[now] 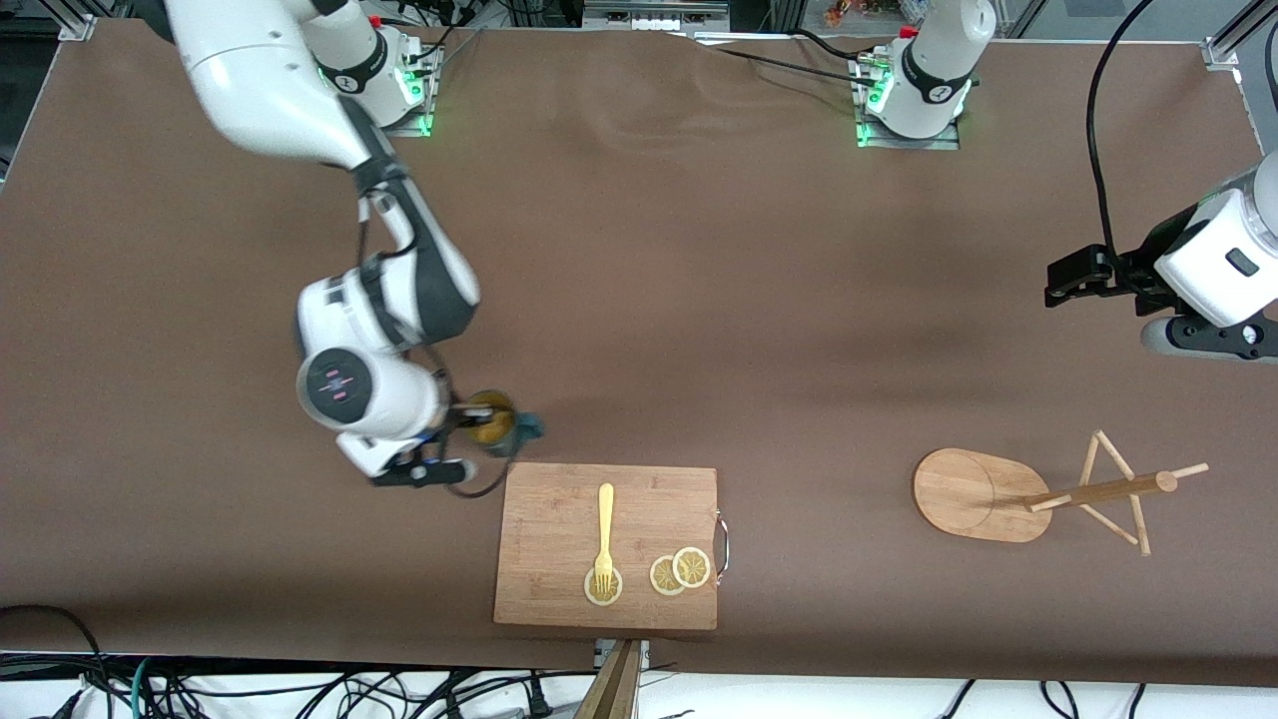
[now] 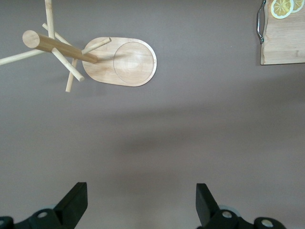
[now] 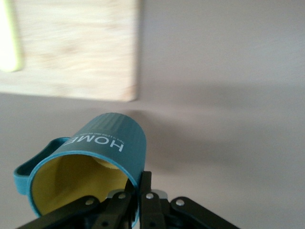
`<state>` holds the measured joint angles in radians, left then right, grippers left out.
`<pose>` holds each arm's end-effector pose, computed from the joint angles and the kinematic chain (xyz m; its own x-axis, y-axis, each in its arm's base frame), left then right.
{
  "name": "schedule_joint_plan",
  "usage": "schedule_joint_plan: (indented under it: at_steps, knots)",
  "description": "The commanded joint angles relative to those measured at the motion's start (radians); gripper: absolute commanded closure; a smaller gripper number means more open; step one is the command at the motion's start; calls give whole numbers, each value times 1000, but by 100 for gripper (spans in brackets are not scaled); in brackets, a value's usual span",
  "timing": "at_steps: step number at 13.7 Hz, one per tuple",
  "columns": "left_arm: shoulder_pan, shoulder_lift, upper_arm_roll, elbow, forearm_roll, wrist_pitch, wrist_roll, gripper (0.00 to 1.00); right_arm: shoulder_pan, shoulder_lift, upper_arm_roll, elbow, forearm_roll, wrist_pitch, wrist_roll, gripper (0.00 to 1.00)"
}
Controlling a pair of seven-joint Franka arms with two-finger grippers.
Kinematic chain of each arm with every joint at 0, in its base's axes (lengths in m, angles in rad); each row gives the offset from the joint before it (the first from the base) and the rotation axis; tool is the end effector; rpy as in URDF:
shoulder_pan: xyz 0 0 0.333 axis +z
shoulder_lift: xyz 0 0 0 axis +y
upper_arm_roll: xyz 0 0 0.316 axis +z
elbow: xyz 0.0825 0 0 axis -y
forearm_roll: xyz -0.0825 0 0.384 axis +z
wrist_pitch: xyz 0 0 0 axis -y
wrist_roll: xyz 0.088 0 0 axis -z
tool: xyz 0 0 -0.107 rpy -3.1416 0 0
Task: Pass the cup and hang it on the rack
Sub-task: 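Carry the mug with the right gripper toward the table middle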
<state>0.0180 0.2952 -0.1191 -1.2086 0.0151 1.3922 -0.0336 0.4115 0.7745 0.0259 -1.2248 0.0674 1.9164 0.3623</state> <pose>0.6217 -0.0486 0.6042 0.9919 -0.0629 -0.1100 -0.0615 -0.9980 0.0158 0.6726 0.3143 0.3031 0.9933 0.0451 -0.1064 0.0406 -0.9982 -0.0445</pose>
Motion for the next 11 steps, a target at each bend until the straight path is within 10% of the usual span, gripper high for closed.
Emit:
schedule_joint_plan:
  at_steps: [1, 11]
  knots:
    - [-6, 16, -1, 35, 8, -6, -9, 0, 102, 3, 34, 34, 8, -13, 145, 100]
    - [0, 19, -1, 35, 6, -6, 1, 0, 455, 121, 78, 42, -83, 257, 599, 100]
